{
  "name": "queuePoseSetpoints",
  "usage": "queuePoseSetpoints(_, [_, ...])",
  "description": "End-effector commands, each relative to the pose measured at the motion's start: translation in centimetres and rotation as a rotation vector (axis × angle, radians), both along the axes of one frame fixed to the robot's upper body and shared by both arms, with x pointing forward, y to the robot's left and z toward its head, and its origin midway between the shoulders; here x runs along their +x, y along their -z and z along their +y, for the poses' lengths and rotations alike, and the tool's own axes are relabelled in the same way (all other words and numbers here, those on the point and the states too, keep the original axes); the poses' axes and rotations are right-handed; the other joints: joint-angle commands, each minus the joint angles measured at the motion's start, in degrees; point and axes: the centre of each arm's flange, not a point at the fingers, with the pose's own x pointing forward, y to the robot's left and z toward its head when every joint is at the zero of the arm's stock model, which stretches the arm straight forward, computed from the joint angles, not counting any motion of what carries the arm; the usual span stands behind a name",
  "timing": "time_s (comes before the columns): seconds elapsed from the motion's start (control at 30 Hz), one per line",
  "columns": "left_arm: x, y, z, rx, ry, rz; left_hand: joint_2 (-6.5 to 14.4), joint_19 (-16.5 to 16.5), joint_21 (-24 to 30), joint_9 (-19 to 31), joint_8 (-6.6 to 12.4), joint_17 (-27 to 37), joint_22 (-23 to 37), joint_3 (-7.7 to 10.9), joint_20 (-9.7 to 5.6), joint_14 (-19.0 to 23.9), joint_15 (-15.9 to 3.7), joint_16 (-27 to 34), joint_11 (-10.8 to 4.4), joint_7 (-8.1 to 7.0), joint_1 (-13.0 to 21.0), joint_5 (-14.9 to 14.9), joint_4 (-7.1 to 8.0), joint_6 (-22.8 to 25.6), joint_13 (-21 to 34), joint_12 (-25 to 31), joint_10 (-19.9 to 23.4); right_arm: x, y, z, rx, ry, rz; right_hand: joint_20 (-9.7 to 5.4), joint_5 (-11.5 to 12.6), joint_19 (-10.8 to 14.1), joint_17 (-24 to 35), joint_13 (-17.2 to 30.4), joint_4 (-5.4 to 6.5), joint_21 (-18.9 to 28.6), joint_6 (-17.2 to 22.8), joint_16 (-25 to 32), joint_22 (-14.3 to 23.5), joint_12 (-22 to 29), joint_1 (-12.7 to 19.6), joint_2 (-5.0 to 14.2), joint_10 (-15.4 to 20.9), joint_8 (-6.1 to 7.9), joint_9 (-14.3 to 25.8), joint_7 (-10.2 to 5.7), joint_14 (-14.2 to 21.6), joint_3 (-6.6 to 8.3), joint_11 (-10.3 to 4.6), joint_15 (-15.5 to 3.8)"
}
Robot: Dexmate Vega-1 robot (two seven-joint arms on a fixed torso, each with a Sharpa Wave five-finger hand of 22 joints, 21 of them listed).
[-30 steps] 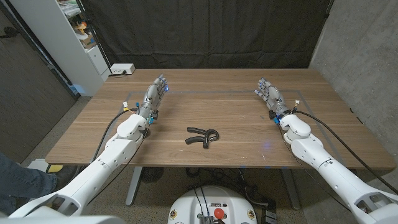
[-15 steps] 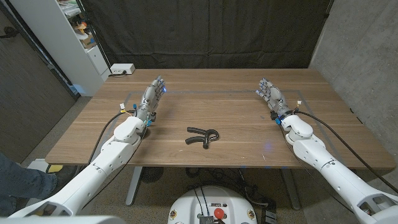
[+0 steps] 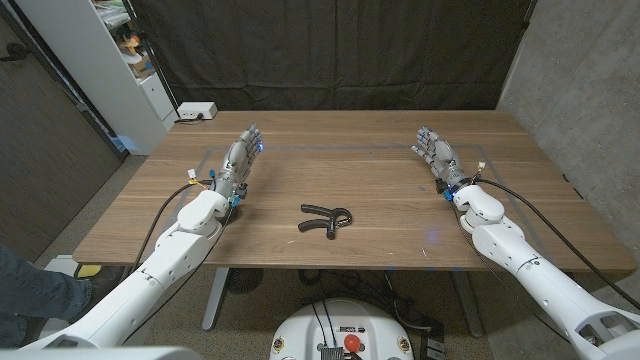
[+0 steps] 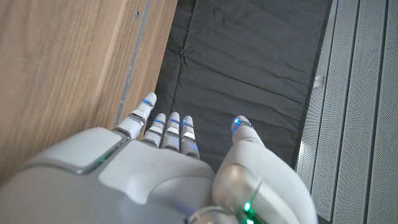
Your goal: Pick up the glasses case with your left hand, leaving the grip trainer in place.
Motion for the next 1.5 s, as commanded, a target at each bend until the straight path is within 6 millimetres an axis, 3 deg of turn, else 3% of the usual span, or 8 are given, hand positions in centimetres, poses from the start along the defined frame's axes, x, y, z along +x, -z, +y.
queuePoseSetpoints(0.03, [-0.8, 0.3, 0.3, 0.016, -0.016, 0.0, 0.2, -0.1, 0.4, 0.2, 0.27, 0.1, 0.2, 0.17, 0.4, 0.2, 0.13, 0.3, 0.24, 0.16, 0.6, -0.2, -0.18, 0.4, 0.2, 0.2, 0.3, 0.1, 0.1, -0.1, 0.002, 0.004, 0.001, -0.17, 0.0, 0.6, -0.1, 0.1, -0.01, -0.2, 0.5, 0.5, 0.1, 0.3, 0.1, 0.37, 0.3, 0.33, 0.2, 0.12, 0.5, -0.04, 0.06, -0.23])
queuePoseSetpoints(1.5, [-4.5, 1.1, 4.2, 0.069, -0.09, 0.002, 0.8, 0.0, 0.5, 0.2, 0.3, 0.1, 0.2, 0.39, 0.57, 0.8, 0.28, 0.3, 0.35, 0.19, 1.4, -0.7, -0.96, 0.9, 0.2, 0.4, 0.8, 0.0, 0.6, 0.2, -0.011, 0.005, 0.012, -0.14, -0.1, 0.9, -0.3, 0.1, -0.2, -1.0, 0.6, 0.5, 0.1, 0.3, 0.0, 0.65, 0.3, 0.29, 0.2, 0.08, 0.5, -0.48, 0.04, -0.13])
